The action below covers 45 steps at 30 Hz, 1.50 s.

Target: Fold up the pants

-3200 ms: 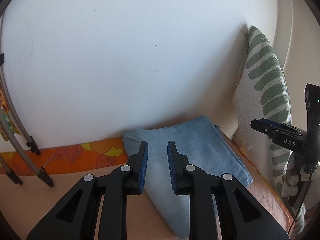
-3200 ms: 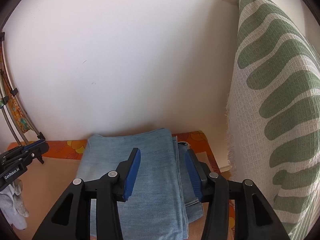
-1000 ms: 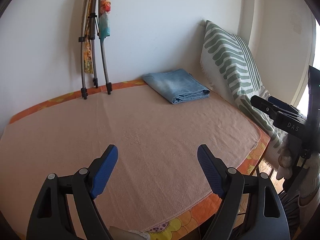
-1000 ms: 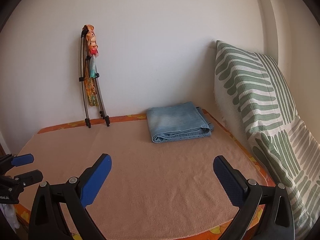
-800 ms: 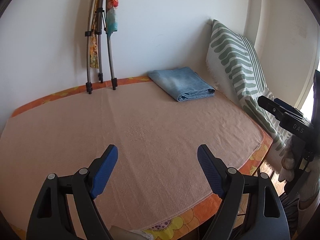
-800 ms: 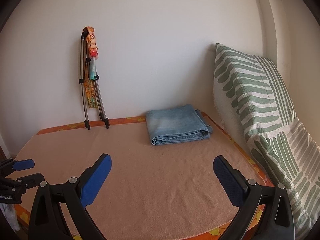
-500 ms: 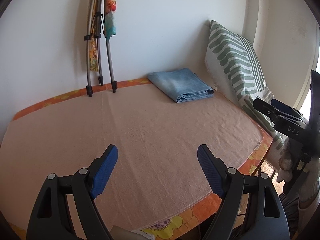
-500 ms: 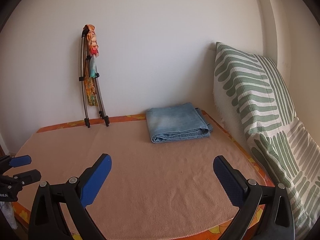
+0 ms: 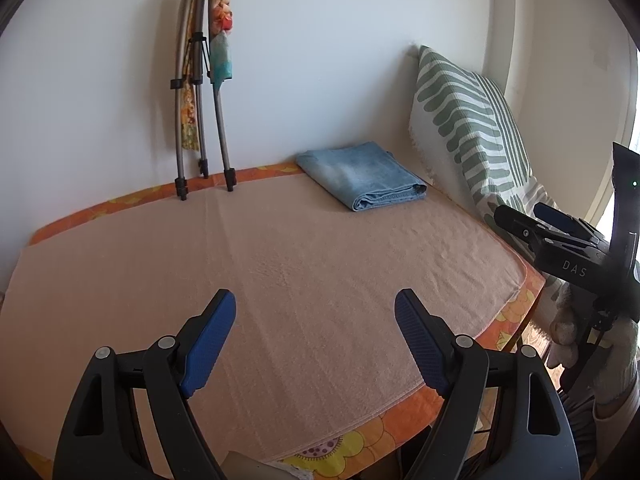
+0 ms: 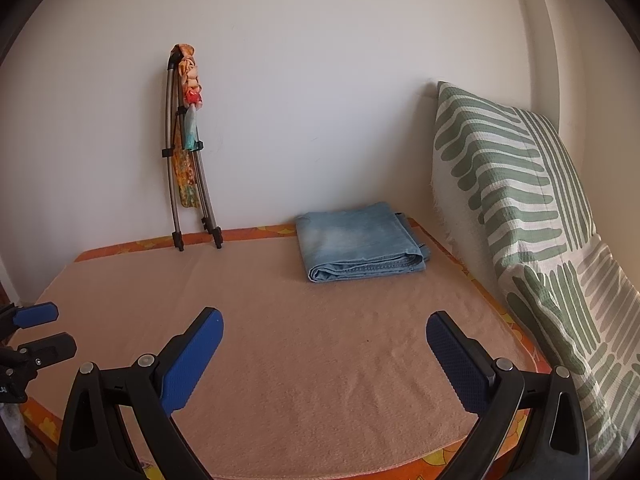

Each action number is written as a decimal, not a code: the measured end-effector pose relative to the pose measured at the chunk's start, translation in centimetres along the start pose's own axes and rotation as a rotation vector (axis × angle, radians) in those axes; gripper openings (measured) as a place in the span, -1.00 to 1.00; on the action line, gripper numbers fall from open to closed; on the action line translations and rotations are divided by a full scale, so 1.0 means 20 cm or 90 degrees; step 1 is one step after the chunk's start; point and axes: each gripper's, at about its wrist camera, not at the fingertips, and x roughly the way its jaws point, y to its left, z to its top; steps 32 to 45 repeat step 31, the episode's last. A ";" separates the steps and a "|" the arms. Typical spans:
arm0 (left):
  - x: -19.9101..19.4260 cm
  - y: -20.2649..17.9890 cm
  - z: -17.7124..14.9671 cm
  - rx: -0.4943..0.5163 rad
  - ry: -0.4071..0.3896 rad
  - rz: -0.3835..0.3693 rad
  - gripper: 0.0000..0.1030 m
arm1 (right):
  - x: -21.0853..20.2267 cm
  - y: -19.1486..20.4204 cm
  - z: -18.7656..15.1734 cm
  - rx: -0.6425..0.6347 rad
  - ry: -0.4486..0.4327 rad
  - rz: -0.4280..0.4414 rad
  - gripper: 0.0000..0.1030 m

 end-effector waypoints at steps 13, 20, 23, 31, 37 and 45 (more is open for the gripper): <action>-0.01 0.01 0.00 0.005 -0.006 0.034 0.59 | -0.01 0.02 -0.01 -0.007 0.000 0.006 1.00; -0.01 0.01 0.00 0.010 -0.014 0.050 0.59 | 0.00 0.03 -0.01 -0.011 0.004 0.011 1.00; -0.02 0.01 0.00 0.013 -0.020 0.055 0.59 | 0.00 0.03 -0.01 -0.010 0.004 0.012 1.00; -0.01 0.03 0.00 0.007 -0.012 0.058 0.59 | -0.01 0.04 -0.01 -0.007 0.006 0.014 1.00; -0.01 0.03 0.00 0.007 -0.012 0.058 0.59 | -0.01 0.04 -0.01 -0.007 0.006 0.014 1.00; -0.01 0.03 0.00 0.007 -0.012 0.058 0.59 | -0.01 0.04 -0.01 -0.007 0.006 0.014 1.00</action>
